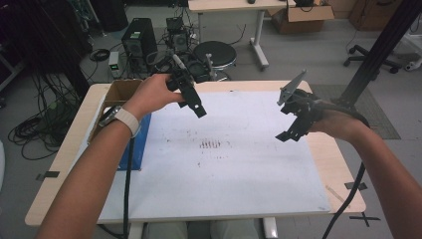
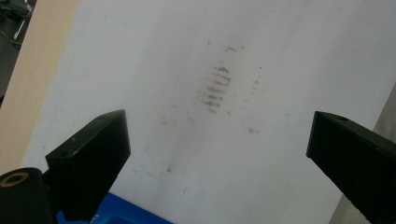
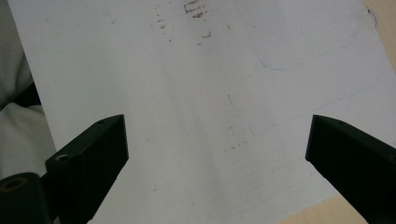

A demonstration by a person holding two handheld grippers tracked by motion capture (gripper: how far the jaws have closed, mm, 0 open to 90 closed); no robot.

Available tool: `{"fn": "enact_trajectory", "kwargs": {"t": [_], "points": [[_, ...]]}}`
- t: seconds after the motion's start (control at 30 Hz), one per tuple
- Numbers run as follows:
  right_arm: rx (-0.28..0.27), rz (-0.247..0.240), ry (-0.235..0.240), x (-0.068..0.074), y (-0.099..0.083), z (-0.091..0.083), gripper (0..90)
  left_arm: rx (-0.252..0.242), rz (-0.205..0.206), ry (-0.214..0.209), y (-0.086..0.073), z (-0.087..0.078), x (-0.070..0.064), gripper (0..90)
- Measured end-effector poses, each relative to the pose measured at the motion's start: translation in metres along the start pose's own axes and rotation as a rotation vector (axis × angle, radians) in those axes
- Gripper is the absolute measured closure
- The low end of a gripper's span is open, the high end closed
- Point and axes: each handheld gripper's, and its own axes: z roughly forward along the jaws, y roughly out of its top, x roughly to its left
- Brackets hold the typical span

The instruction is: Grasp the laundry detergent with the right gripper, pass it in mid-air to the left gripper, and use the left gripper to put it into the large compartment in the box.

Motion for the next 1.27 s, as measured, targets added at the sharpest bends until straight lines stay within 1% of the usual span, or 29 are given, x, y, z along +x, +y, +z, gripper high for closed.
{"fn": "enact_trajectory", "kwargs": {"t": [0.37,1.17,1.27], "points": [[0.001,-0.001,0.002,0.0016,-0.0003,0.0017,5.6,0.007,0.005,0.002,-0.0029,-0.0029,-0.0023,6.7],[0.0,-0.002,0.002,0.0018,-0.0004,0.0021,5.6,0.002,-0.009,0.005,-0.0057,-0.0041,-0.0011,6.9],[-0.002,-0.001,0.001,0.0019,-0.0006,0.0015,5.6,-0.005,-0.012,0.005,-0.0062,-0.0048,-0.0011,6.9]]}}
